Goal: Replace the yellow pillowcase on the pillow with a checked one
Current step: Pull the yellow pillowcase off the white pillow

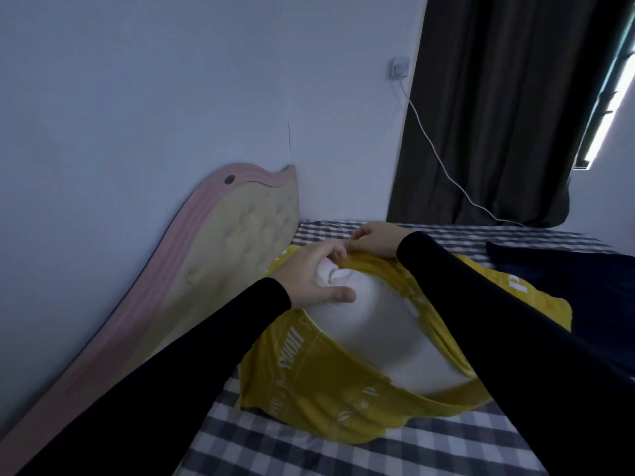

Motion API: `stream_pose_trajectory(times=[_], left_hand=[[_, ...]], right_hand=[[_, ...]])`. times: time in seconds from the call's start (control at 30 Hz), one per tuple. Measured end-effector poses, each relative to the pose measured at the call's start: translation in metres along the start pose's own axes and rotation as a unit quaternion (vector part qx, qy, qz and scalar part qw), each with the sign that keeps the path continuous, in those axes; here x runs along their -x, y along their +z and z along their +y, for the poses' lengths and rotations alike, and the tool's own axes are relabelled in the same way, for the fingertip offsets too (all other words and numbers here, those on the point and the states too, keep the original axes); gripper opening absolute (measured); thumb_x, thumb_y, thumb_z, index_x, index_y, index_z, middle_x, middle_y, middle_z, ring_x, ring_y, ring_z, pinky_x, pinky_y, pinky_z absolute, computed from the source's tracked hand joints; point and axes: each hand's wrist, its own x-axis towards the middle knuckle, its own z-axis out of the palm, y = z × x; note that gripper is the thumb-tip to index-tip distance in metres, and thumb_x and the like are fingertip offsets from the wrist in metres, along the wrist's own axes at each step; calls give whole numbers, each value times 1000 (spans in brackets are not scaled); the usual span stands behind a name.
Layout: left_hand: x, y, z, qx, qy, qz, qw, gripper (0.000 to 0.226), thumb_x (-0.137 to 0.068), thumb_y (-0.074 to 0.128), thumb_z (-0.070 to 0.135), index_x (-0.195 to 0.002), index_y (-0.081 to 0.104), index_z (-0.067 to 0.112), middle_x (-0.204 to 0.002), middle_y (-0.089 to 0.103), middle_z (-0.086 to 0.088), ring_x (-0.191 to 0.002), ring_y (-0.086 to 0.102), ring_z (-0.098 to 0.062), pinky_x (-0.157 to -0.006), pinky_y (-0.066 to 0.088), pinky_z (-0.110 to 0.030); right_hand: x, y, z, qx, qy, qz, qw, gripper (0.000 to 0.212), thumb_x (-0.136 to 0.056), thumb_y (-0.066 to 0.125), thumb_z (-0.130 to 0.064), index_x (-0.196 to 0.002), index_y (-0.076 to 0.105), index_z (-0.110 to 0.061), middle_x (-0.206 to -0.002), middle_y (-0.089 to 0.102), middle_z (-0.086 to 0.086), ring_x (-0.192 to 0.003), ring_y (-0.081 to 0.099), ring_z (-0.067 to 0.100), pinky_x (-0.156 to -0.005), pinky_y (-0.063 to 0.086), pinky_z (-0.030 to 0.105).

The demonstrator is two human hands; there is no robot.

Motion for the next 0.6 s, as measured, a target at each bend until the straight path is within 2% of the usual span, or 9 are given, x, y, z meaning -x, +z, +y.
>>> stream_pose_trajectory(times=[0.07, 0.13, 0.2, 0.3, 0.37, 0.43, 0.47, 0.53, 0.6], left_hand=[[0, -1, -8, 1, -22, 31, 999, 58, -44, 69, 71, -86, 61, 32, -94, 63, 10, -90, 57, -5, -82, 45, -28], [-2, -3, -15, 10, -54, 93, 994, 54, -37, 72, 70, -77, 62, 36, -91, 63, 9, -85, 57, -1, -83, 44, -19], [-7, -4, -17, -3, -53, 159, 986, 49, -40, 78, 67, -74, 64, 34, -86, 58, 14, -82, 54, 6, -75, 36, -5], [-13, 2, -14, -82, 21, 226, 971, 49, -53, 77, 65, -73, 69, 21, -80, 59, 12, -82, 55, -5, -78, 34, -12], [-15, 8, -12, -103, 54, 217, 969, 56, -57, 69, 70, -70, 67, 15, -76, 61, 10, -79, 56, -14, -75, 32, -16], [-14, 9, -6, -84, 28, 189, 978, 62, -52, 65, 73, -66, 62, 13, -68, 53, 13, -74, 51, -13, -67, 31, -18], [-13, 8, -5, -76, 7, 179, 981, 66, -48, 63, 75, -65, 60, 11, -65, 49, 13, -72, 48, -12, -64, 32, -21], [-12, 4, -8, -76, -30, 154, 985, 76, -43, 59, 77, -67, 60, 5, -61, 45, 8, -68, 46, -13, -65, 34, -28], [-12, -5, -15, -77, -74, 135, 985, 79, -39, 58, 80, -64, 55, 5, -62, 45, 3, -67, 46, -16, -62, 33, -29]], right_hand=[[14, -3, 9, 77, 6, -6, 997, 66, -82, 54, -66, -129, 57, -20, -129, 58, 3, -116, 54, 19, -92, 39, 27], [28, -5, 22, 86, 21, -1, 996, 77, -83, 51, -67, -139, 46, -15, -144, 47, 7, -131, 45, 24, -104, 34, 32], [35, -4, 36, 51, 16, 36, 998, 77, -83, 54, -65, -139, 47, -14, -144, 48, 6, -130, 45, 24, -104, 35, 32], [36, 0, 49, 0, -2, 116, 993, 68, -80, 63, -59, -131, 55, -14, -134, 57, 6, -124, 51, 24, -100, 38, 31], [35, 0, 59, -26, -21, 129, 991, 50, -78, 67, -55, -110, 65, -15, -109, 66, 3, -106, 59, 21, -87, 41, 29], [36, 0, 68, -77, -42, 118, 989, 32, -79, 70, -50, -88, 65, -19, -85, 64, -5, -83, 60, 12, -78, 39, 26], [36, 1, 73, -103, -53, 114, 987, 31, -80, 69, -47, -89, 66, -18, -84, 64, -7, -81, 60, 10, -79, 41, 26], [37, 3, 81, -123, -58, 130, 982, 39, -81, 69, -46, -102, 67, -13, -95, 67, -4, -91, 61, 11, -86, 43, 28], [36, 3, 87, -114, -59, 143, 981, 33, -82, 69, -42, -99, 68, -13, -93, 67, -3, -92, 60, 13, -84, 41, 28]])
